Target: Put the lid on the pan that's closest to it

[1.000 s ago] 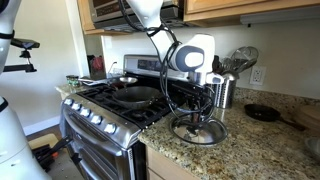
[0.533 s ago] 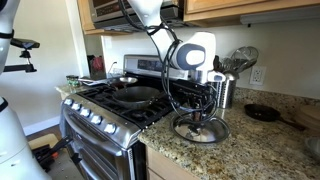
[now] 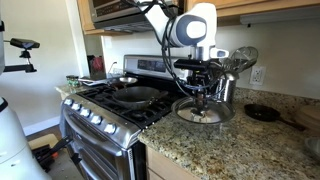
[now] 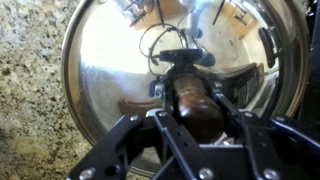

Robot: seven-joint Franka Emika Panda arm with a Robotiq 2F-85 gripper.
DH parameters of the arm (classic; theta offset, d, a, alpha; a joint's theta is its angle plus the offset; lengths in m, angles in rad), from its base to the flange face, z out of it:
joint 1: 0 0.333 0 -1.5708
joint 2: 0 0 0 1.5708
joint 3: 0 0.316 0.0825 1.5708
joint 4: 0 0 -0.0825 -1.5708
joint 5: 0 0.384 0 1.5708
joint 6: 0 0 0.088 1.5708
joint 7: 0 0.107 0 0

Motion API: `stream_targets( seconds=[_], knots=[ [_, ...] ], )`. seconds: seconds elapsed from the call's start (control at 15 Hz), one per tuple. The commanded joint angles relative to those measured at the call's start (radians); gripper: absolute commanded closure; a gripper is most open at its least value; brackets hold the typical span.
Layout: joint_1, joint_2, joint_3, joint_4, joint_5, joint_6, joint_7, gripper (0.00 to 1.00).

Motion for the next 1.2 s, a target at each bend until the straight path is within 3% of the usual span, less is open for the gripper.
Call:
stream_targets(
  seconds=[0.0,0.67,1.13],
  knots=[
    [0.001,-0.13,0.001,-0.065,-0.023,-0.043,-0.031,0.8],
    [0.048,-0.36,0.012,-0.2,-0.044,-0.041,-0.081,0.8],
    [0.134,-0.442,0.053,-0.289,-0.026,-0.02,-0.14,0.8]
  ],
)
